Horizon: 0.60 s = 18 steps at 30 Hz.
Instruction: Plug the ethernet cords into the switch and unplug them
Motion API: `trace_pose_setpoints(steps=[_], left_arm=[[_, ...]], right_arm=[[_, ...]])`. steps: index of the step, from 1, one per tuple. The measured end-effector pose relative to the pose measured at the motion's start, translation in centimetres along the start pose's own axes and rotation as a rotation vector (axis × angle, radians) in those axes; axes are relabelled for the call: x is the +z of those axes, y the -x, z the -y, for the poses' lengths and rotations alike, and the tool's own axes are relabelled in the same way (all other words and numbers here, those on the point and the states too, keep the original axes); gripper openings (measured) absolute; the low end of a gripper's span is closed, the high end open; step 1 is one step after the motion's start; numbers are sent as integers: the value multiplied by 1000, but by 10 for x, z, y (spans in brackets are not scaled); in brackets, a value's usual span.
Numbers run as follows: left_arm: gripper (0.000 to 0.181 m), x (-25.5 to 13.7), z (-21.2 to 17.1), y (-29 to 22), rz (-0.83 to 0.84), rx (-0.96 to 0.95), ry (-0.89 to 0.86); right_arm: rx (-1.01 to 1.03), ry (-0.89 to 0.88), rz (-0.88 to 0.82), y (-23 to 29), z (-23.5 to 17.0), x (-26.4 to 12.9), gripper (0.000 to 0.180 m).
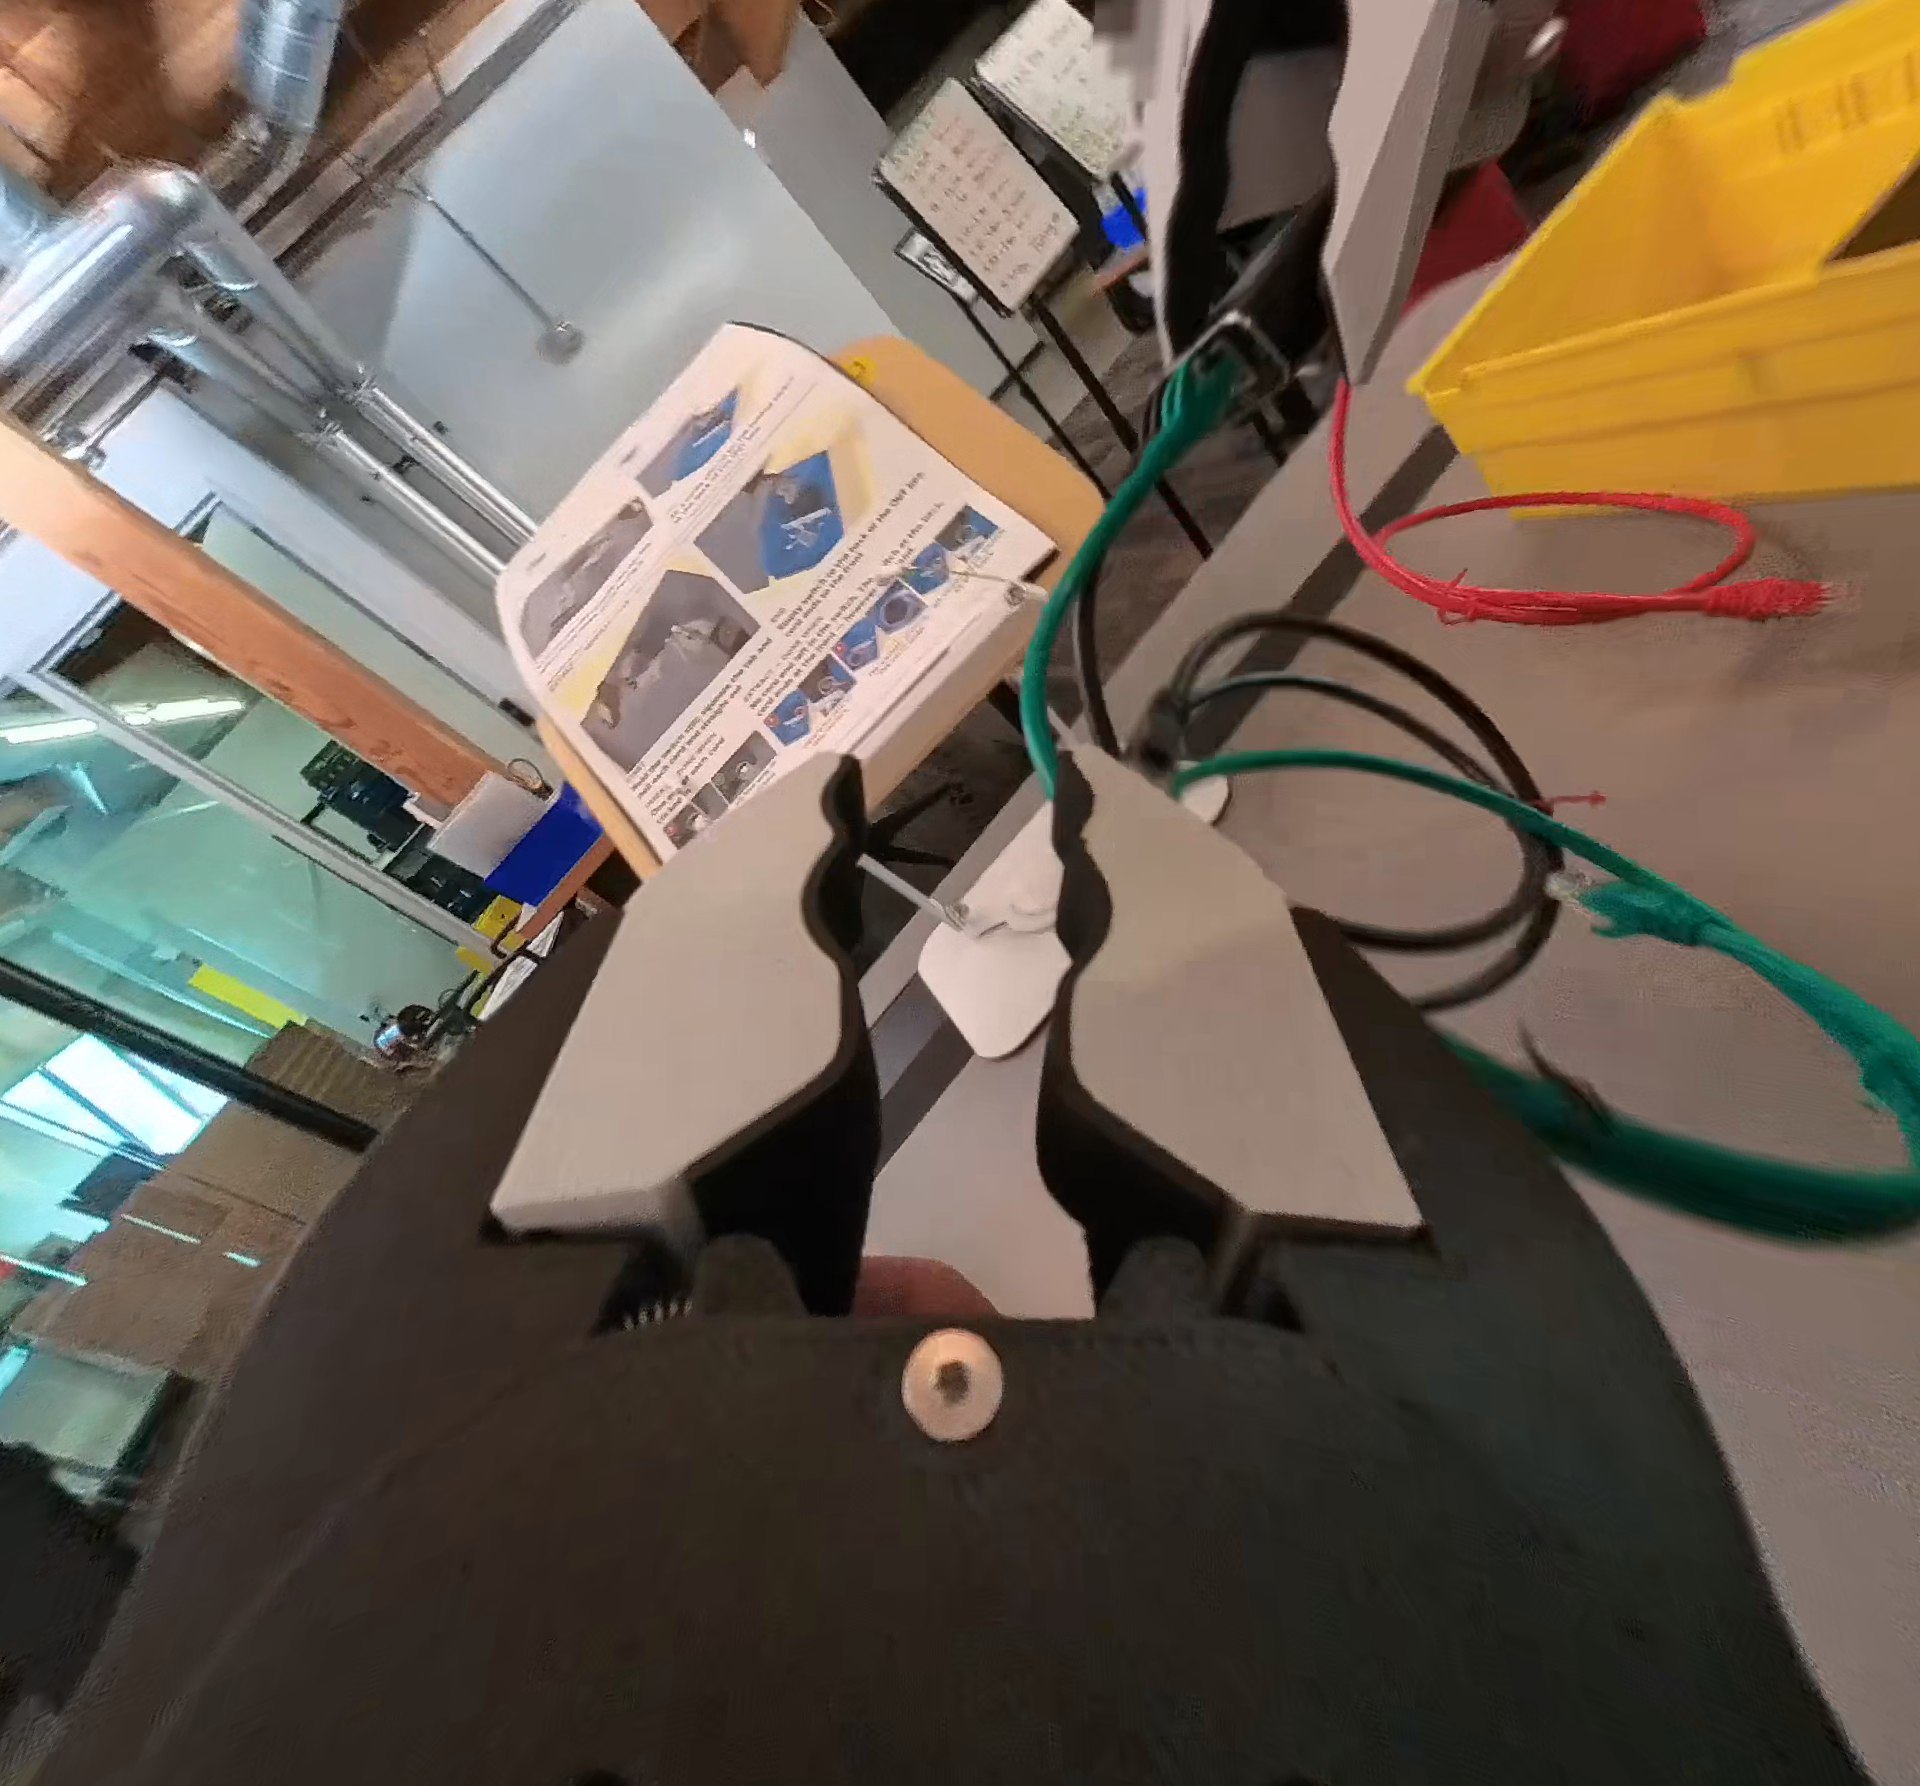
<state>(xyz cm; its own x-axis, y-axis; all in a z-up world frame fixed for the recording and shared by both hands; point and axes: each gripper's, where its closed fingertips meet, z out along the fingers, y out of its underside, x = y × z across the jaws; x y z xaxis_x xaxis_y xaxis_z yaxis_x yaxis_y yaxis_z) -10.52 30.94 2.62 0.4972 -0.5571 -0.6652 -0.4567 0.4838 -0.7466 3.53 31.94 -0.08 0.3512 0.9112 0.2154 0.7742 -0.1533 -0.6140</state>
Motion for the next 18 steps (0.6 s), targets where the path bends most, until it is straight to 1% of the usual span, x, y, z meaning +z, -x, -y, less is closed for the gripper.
trace_pose_setpoints(steps=[2, 3, 5, 9, 12, 15, 18], left_arm=[[29, -3, 4, 7, 17, -85, -33], [29, -1, 0, 6, 6, -109, -17], [30, 5, -15, -2, -12, -85, 50], [32, 19, -40, -37, -88, -33, 150], [35, 30, -57, -73, -185, -36, 204], [36, 38, -76, -108, -272, -63, 264], [37, 40, -94, -144, -363, -43, 316]], right_arm=[[31, -32, -75, -20, 2, -28, 56], [50, -54, -118, -31, 3, -45, 56], [88, -99, -208, -52, 4, -84, 56], [162, -184, -387, -85, 1, -164, 57], [219, -221, -488, -97, -11, -210, 57], [278, -240, -555, -100, -31, -237, 57], [328, -225, -597, -98, -58, -241, 57]])
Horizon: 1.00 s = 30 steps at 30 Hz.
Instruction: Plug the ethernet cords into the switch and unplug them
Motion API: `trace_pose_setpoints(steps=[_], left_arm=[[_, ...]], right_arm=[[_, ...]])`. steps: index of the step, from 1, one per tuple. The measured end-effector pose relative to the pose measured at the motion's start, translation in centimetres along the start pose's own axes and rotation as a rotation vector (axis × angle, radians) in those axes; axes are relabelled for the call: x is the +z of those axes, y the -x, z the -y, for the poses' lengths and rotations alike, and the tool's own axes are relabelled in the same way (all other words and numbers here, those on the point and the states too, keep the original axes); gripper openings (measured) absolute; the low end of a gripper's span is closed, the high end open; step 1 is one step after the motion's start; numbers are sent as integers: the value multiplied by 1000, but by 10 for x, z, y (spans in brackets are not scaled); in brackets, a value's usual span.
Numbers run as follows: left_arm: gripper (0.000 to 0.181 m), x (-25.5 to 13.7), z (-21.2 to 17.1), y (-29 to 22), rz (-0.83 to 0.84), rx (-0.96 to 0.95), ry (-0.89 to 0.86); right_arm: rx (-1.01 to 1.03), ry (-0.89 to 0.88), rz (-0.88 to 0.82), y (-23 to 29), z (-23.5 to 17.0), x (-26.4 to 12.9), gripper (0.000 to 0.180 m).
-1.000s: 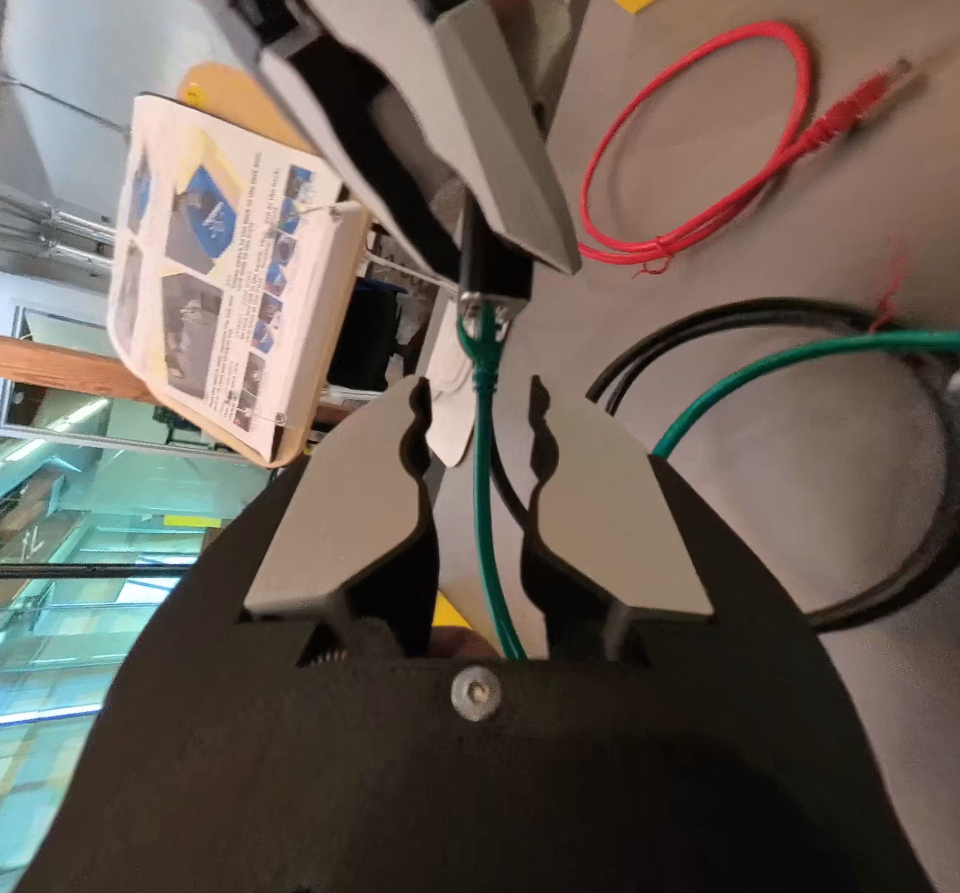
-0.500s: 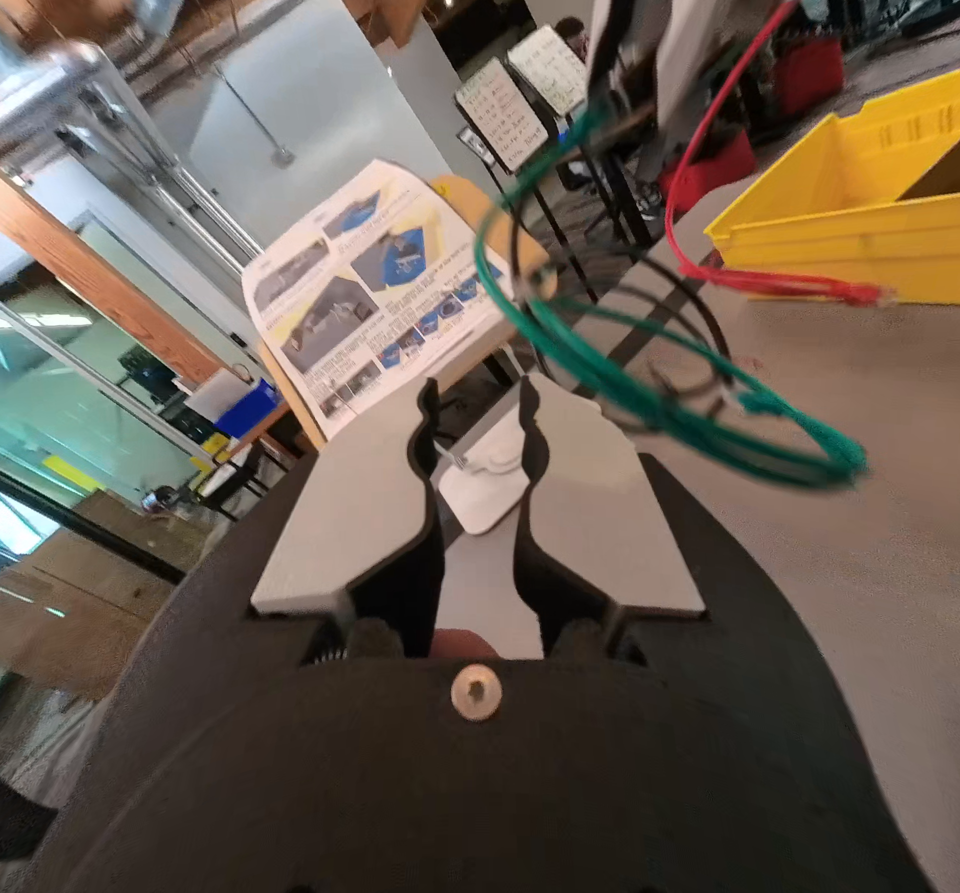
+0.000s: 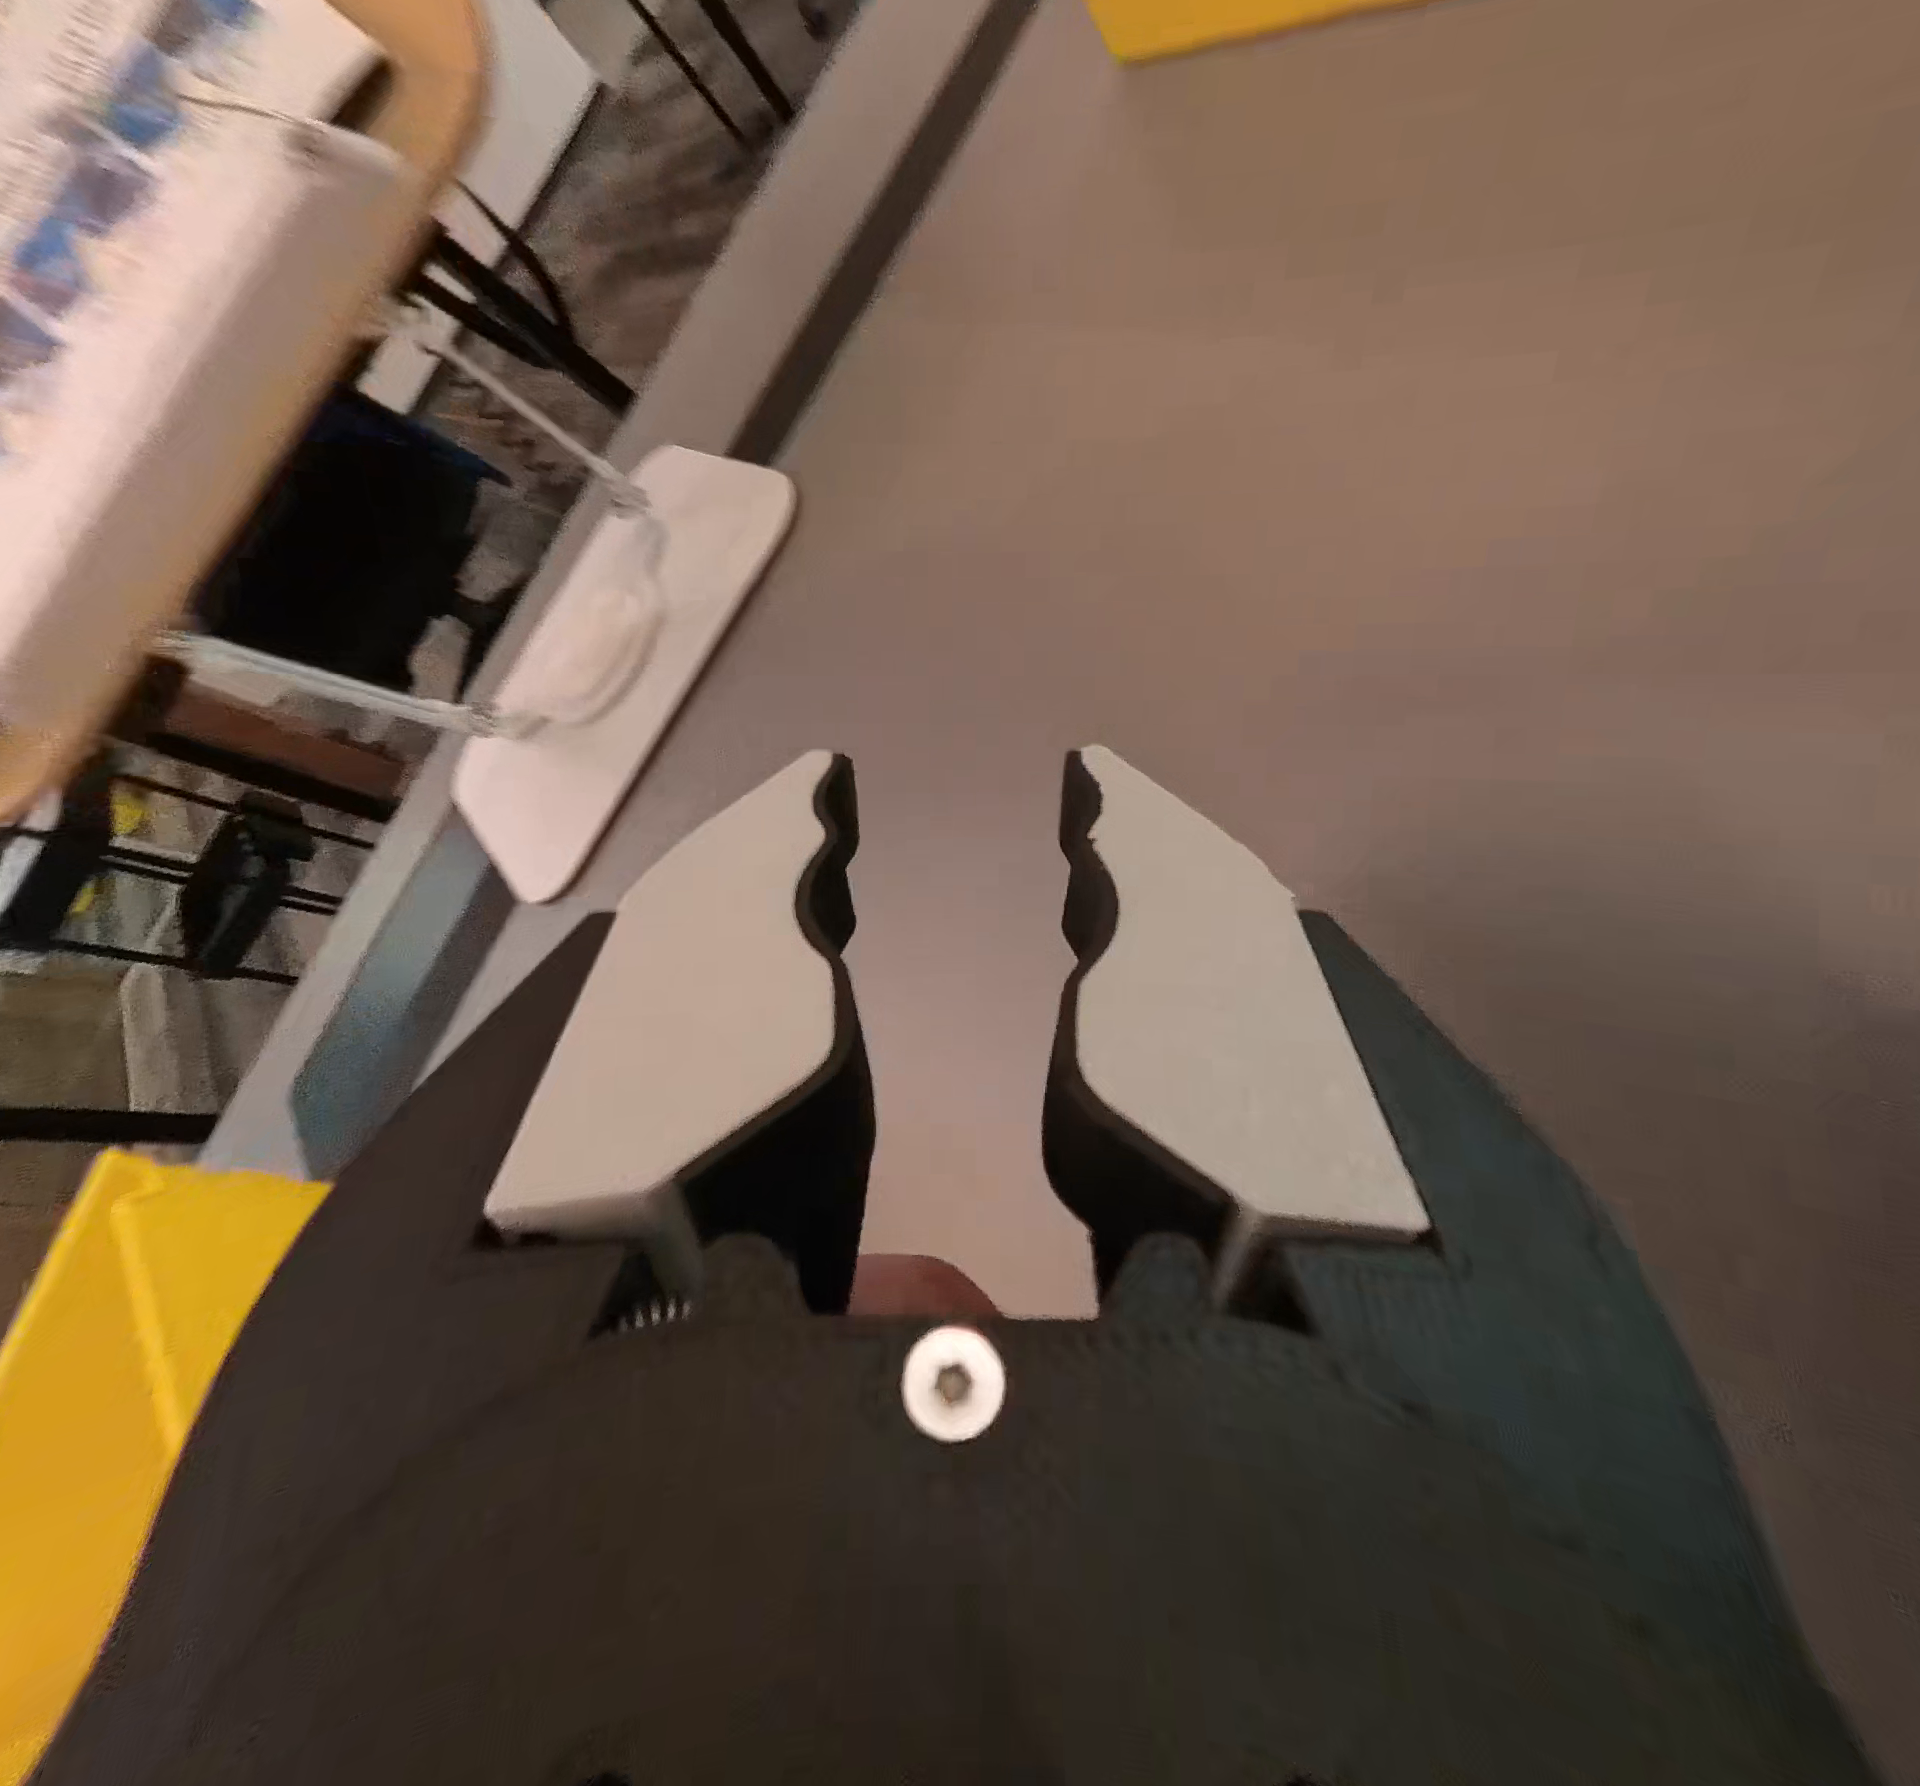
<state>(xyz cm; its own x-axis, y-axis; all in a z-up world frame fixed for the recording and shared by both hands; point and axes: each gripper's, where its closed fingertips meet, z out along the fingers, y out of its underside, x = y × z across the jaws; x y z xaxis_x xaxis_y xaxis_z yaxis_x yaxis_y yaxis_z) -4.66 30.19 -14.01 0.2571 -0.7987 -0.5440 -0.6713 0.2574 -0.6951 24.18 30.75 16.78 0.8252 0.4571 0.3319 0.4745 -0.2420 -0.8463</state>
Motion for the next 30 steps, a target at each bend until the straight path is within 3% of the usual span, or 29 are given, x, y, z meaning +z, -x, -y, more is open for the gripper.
trace_pose_setpoints(steps=[7, 15, 21, 23, 27, 30], left_arm=[[38, 22, -22, -43, -102, 49, 78], [35, 30, -28, -61, -148, 52, 97], [34, 30, -28, -60, -149, 34, 87], [33, 30, -27, -61, -151, 27, 84], [31, 31, -26, -62, -159, -3, 73], [31, 31, -26, -62, -162, -9, 68]], right_arm=[[161, 12, -57, -22, -77, 14, 57], [394, -257, -143, -70, -68, -11, 56], [521, -488, -93, -76, -80, -7, 56], [600, -523, -38, -72, -82, 0, 56], [568, -581, -72, -70, -59, -1, 57], [601, -556, -115, -76, -76, 10, 56]])
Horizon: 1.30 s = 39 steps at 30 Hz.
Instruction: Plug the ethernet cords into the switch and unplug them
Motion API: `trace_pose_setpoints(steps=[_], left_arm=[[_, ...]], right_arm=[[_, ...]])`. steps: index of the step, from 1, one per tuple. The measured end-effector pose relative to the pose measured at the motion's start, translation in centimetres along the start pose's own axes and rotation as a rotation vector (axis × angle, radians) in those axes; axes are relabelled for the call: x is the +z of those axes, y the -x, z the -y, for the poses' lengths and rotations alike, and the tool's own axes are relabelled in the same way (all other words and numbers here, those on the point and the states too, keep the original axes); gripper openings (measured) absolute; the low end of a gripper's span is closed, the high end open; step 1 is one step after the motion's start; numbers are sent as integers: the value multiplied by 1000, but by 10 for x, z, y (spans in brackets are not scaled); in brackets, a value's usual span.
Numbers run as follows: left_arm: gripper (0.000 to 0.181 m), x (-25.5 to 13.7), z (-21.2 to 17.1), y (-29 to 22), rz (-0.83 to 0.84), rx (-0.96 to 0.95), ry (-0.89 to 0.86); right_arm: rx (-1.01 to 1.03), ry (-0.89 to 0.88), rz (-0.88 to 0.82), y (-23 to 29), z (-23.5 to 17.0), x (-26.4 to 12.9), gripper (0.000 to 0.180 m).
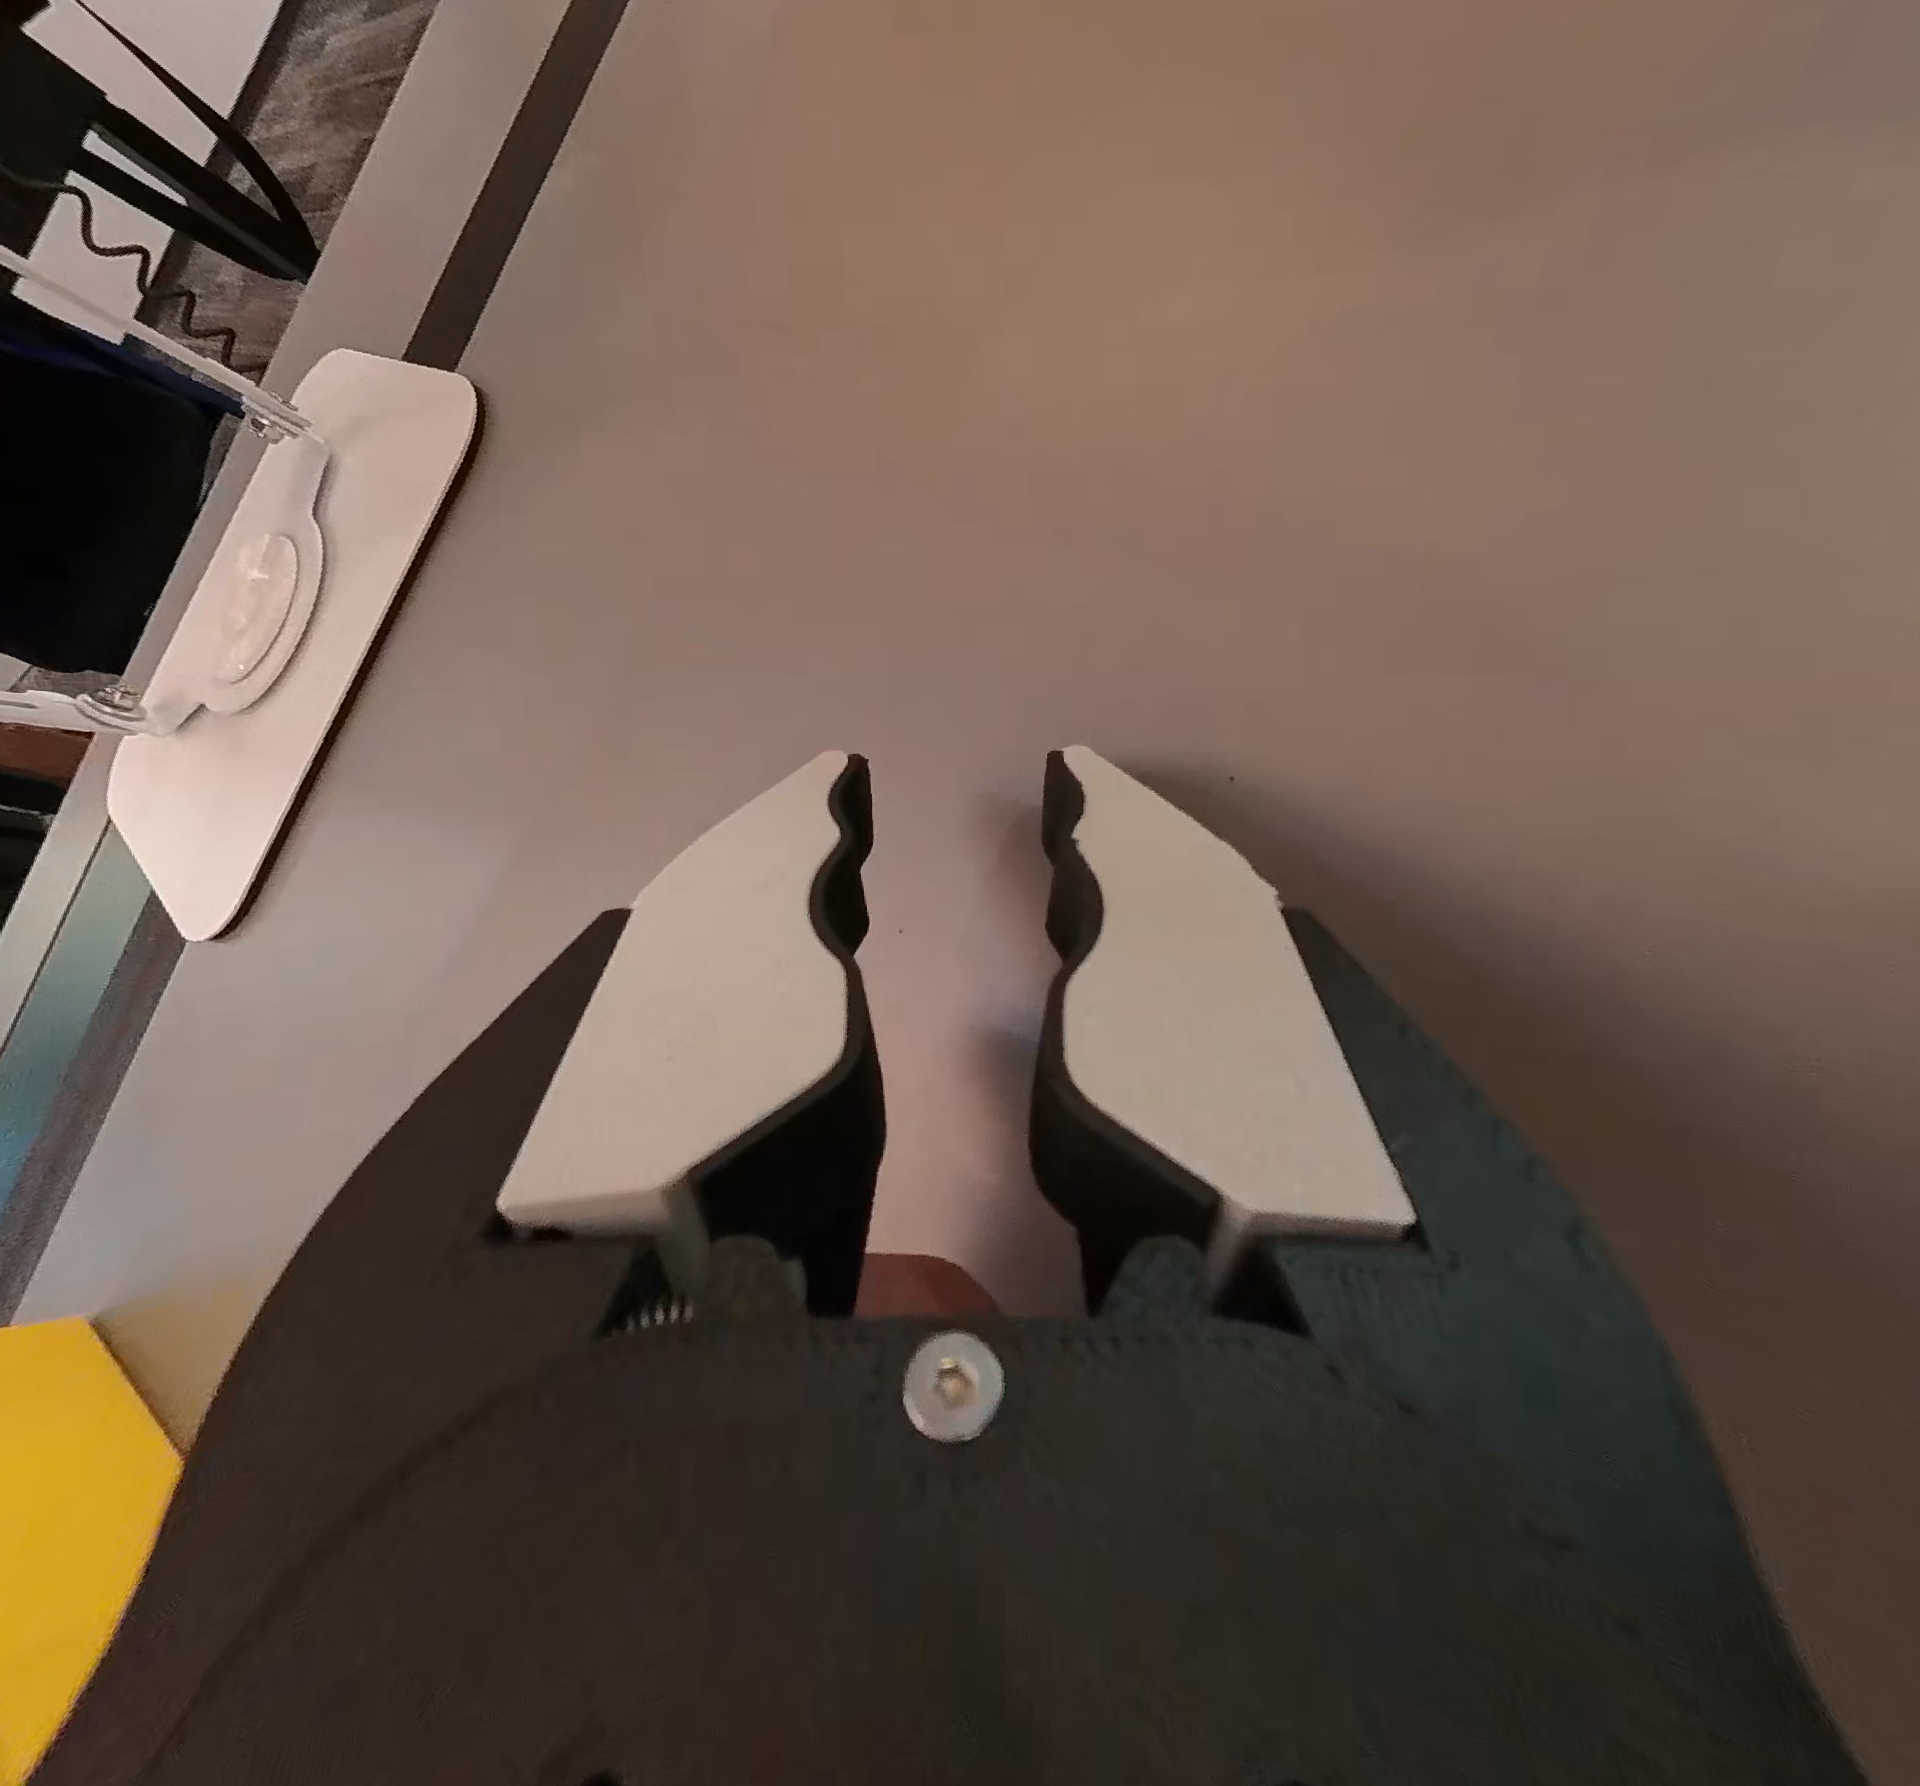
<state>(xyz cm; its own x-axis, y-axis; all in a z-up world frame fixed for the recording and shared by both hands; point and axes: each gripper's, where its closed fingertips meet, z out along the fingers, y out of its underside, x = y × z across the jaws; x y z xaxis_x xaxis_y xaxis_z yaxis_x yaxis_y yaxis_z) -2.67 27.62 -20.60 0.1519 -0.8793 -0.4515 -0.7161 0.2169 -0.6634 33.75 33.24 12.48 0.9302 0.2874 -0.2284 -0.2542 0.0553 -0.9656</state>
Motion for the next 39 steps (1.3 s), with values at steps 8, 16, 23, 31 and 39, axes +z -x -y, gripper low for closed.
trace_pose_setpoints(steps=[8, 16, 23, 31, 39], left_arm=[[28, 0, 1, 0, 3, -3, -16], [26, 1, 1, -1, 7, 1, -7], [23, 1, 2, -2, 10, 10, -10], [21, 1, 3, -3, 12, 20, -13], [20, 1, 3, -4, 12, 25, -13]], right_arm=[[20, 127, -218, -52, -87, -46, 56], [-39, 336, -331, -70, -140, -62, 56], [-178, 601, -396, -81, -179, -65, 56], [-549, 1097, -416, -93, -244, -70, 58], [-713, 1462, -392, -104, -263, -78, 58]])
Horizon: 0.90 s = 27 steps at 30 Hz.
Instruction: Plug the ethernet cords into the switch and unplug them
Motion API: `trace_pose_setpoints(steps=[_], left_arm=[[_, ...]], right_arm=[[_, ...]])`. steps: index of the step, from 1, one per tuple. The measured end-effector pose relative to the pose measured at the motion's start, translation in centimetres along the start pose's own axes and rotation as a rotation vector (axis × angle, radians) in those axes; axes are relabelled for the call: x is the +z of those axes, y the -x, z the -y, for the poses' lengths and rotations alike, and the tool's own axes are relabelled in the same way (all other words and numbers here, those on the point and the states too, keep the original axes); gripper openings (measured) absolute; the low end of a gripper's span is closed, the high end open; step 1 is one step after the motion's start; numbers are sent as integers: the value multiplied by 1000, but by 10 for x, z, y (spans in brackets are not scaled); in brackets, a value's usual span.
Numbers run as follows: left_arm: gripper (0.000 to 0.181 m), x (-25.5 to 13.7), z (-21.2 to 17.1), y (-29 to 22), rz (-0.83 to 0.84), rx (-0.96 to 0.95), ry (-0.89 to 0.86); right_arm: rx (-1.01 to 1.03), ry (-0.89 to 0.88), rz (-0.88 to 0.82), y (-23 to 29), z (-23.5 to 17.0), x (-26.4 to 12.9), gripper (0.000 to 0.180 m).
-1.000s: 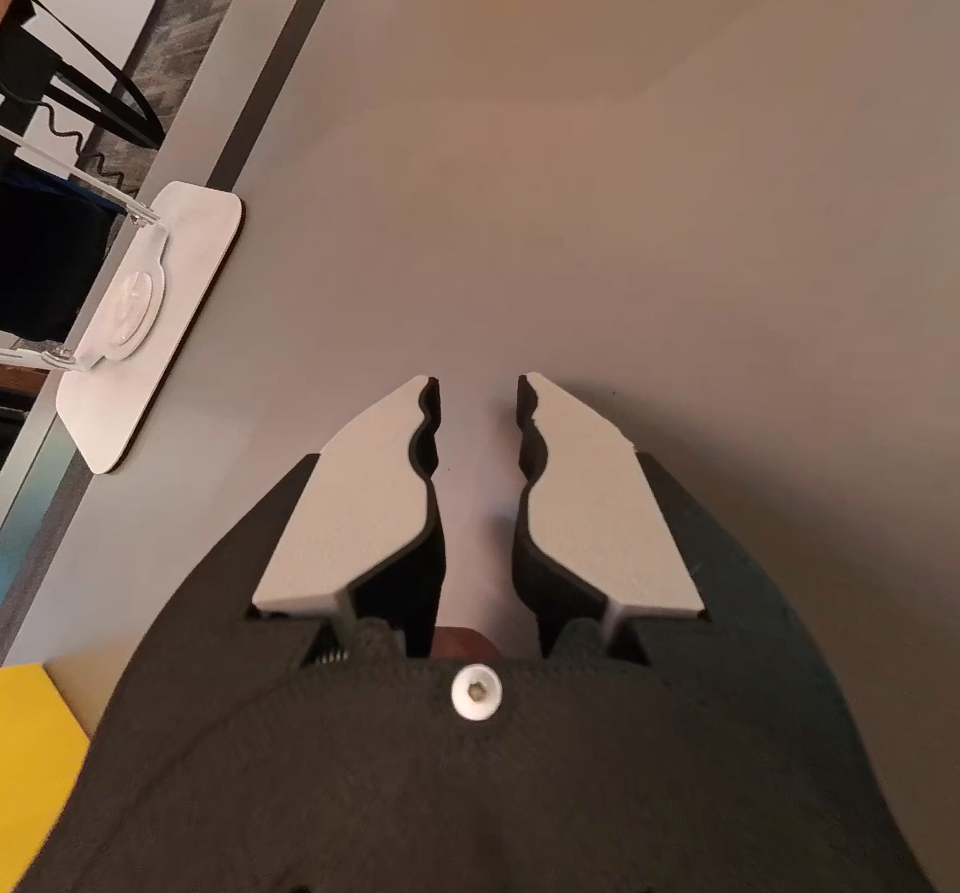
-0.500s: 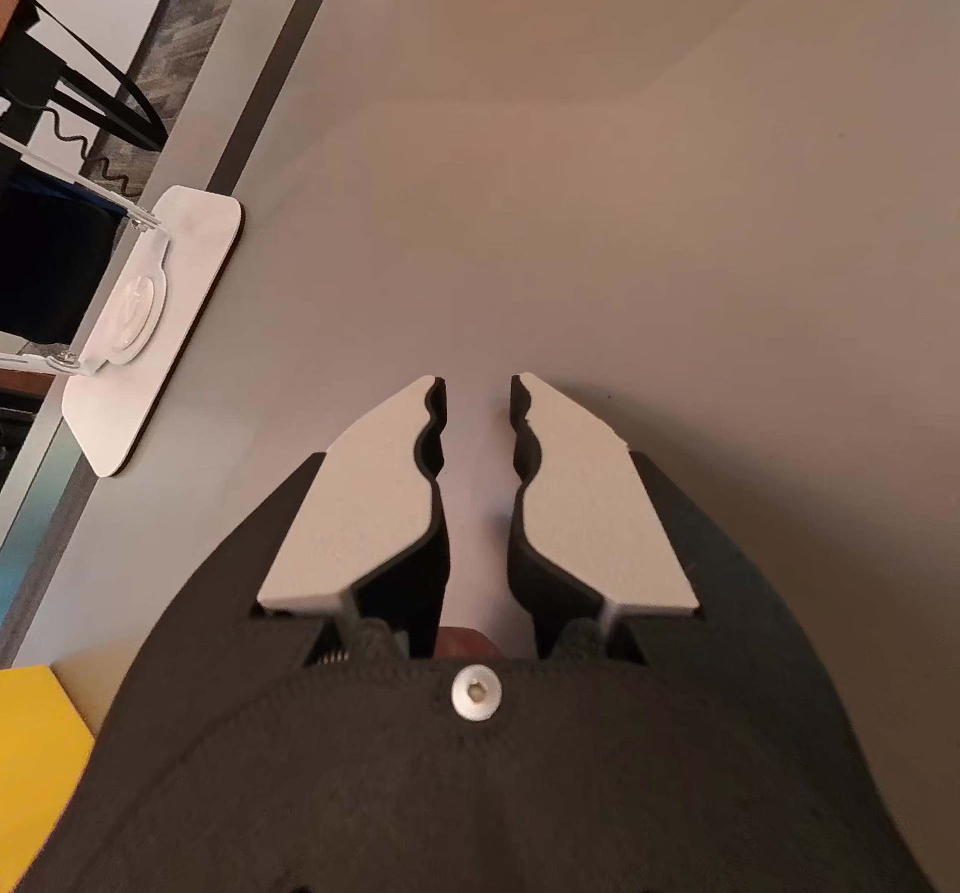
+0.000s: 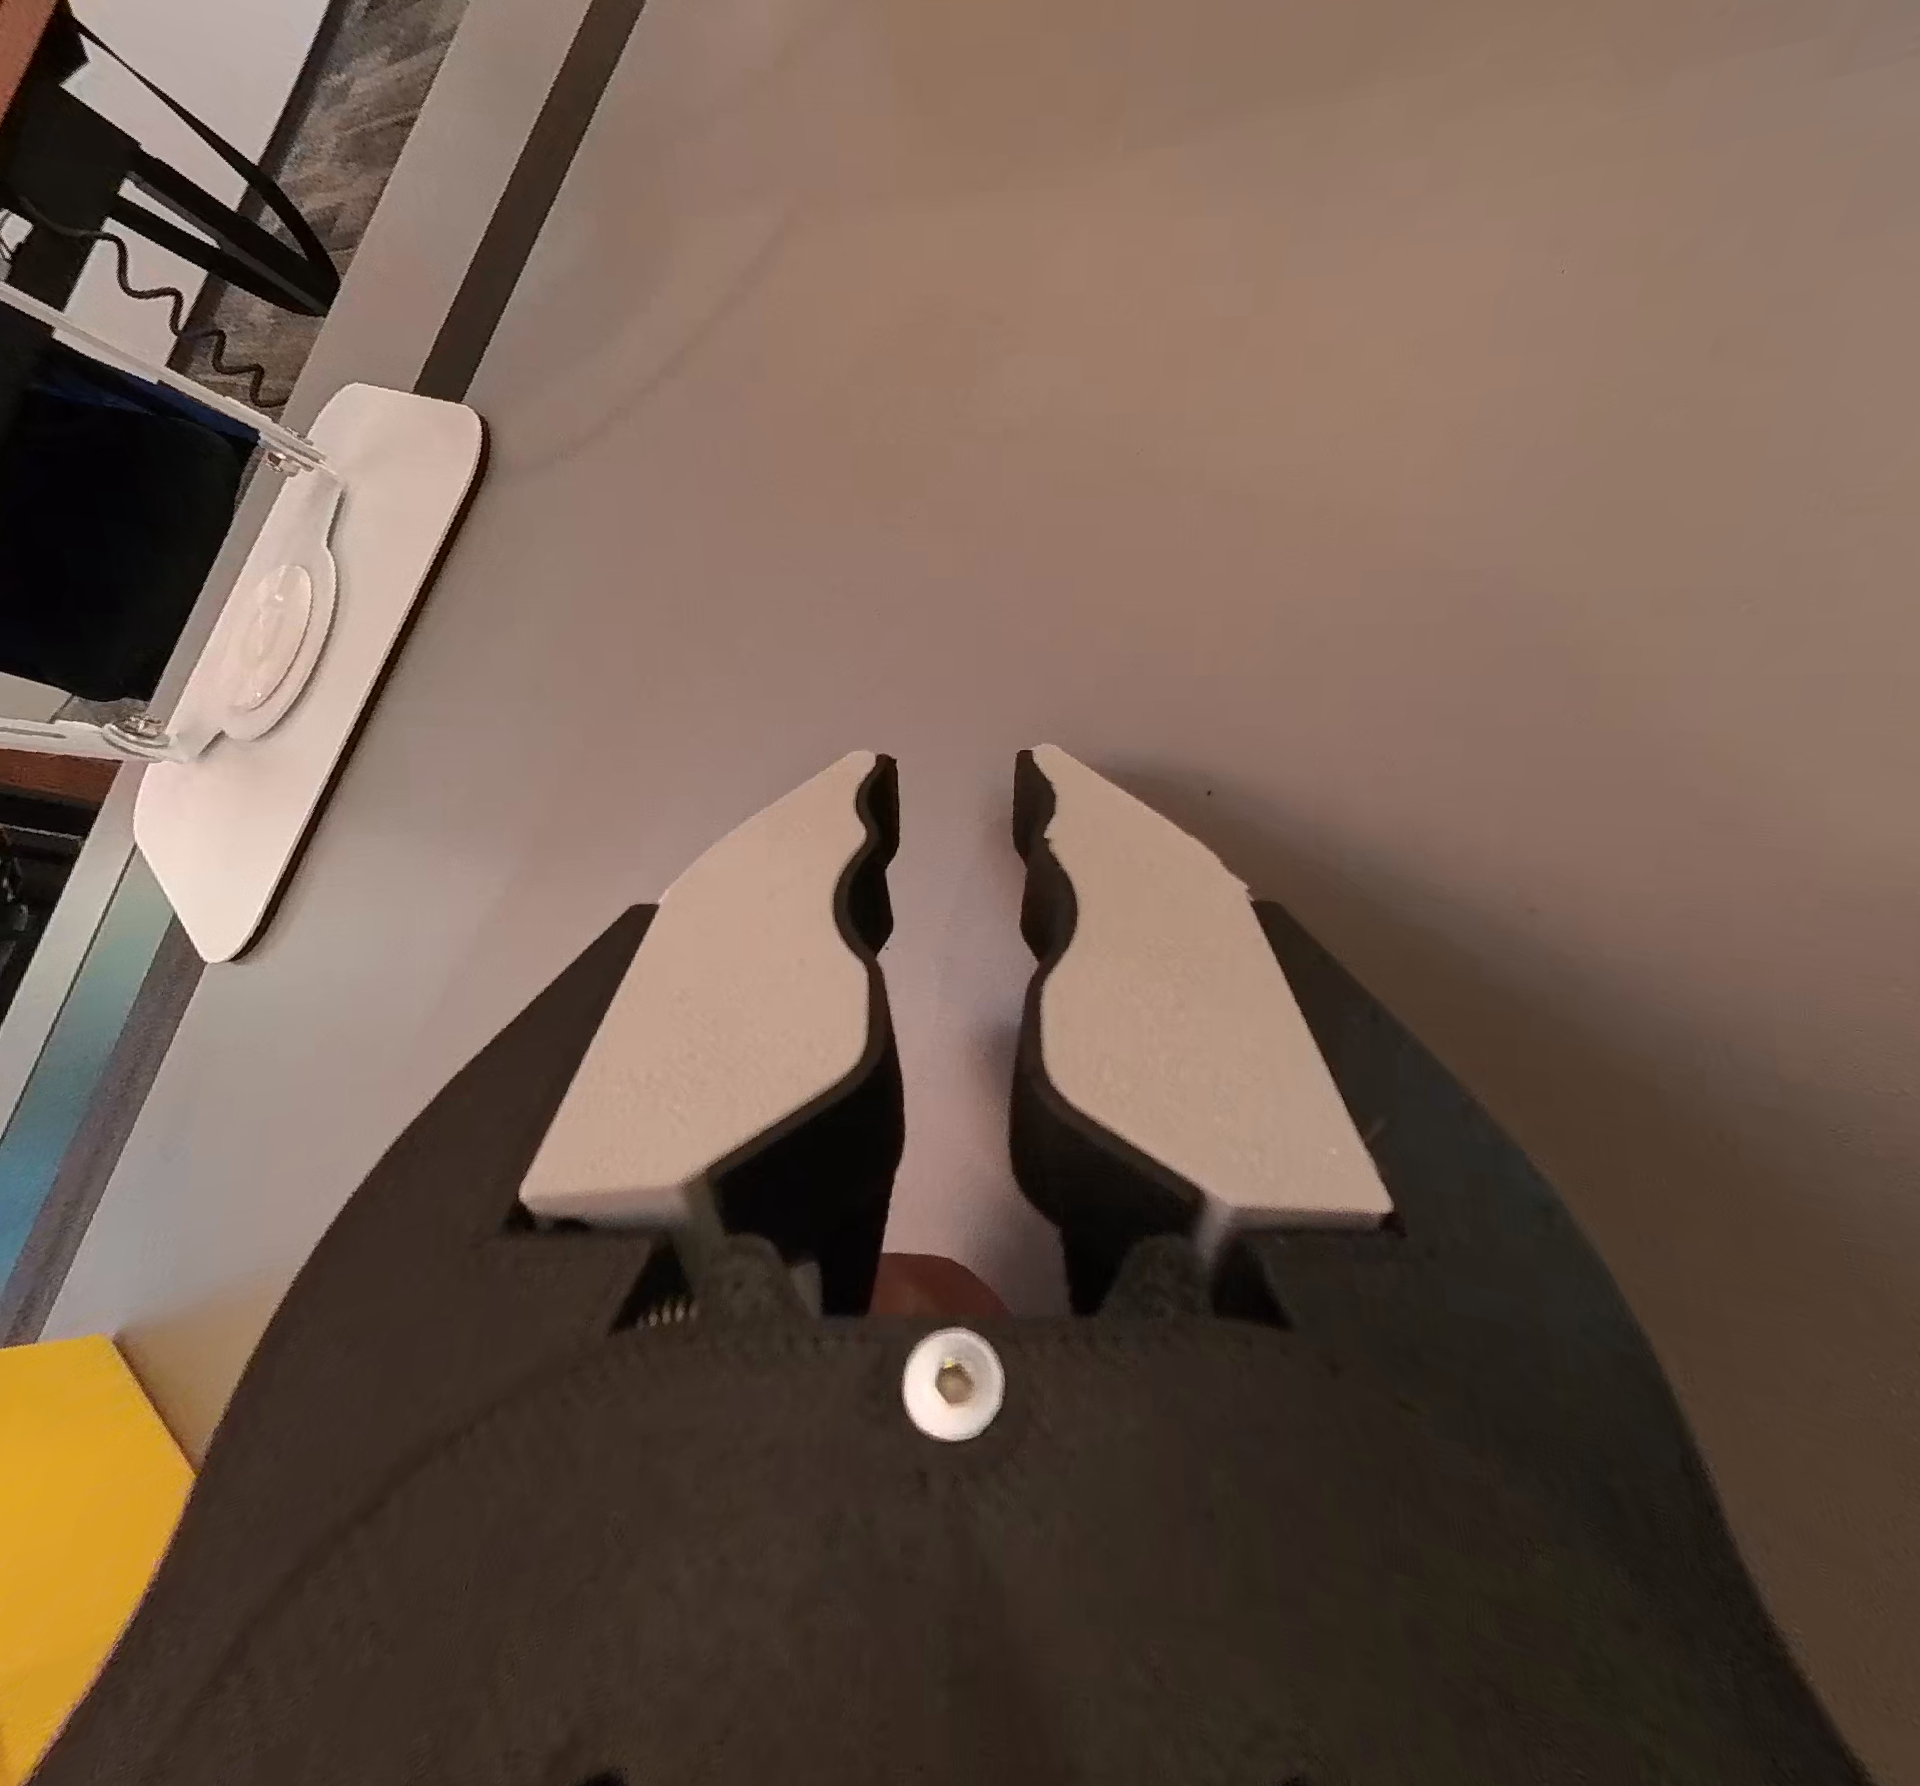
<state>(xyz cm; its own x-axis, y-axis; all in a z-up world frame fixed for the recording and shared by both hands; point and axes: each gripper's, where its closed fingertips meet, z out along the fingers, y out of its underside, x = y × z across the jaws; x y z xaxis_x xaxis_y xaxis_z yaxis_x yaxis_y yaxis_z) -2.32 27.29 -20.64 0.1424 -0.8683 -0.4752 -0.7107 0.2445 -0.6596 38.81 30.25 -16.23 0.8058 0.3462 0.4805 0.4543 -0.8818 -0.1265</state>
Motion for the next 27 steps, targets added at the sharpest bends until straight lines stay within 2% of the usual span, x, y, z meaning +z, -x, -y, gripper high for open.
trace_pose_setpoints(steps=[6, 10, 12, 13, 14, 18, 23, 27], left_arm=[[19, 0, 0, -1, 7, 17, 4], [28, -1, 0, 0, 10, 35, 21], [40, -3, -1, 1, 12, 58, 35], [47, -5, -2, 2, 12, 70, 41], [47, -8, -1, 3, 19, 80, 39], [48, -30, 4, 14, 67, 47, 18], [50, -75, 4, 44, 201, 35, 19], [54, -127, -20, 91, 388, -10, 67]], right_arm=[[-102, 186, 122, 22, -14, 26, 56], [-128, 247, 181, 27, -19, 33, 57], [-125, 211, 167, 24, -15, 30, 58], [-129, 185, 134, 20, -13, 27, 71], [-136, 160, 107, 18, -11, 22, 81], [-99, 7, 81, 12, -2, -1, 95], [-7, -146, 78, 2, 2, -32, 93], [69, -278, 31, -12, 0, -64, 85]])
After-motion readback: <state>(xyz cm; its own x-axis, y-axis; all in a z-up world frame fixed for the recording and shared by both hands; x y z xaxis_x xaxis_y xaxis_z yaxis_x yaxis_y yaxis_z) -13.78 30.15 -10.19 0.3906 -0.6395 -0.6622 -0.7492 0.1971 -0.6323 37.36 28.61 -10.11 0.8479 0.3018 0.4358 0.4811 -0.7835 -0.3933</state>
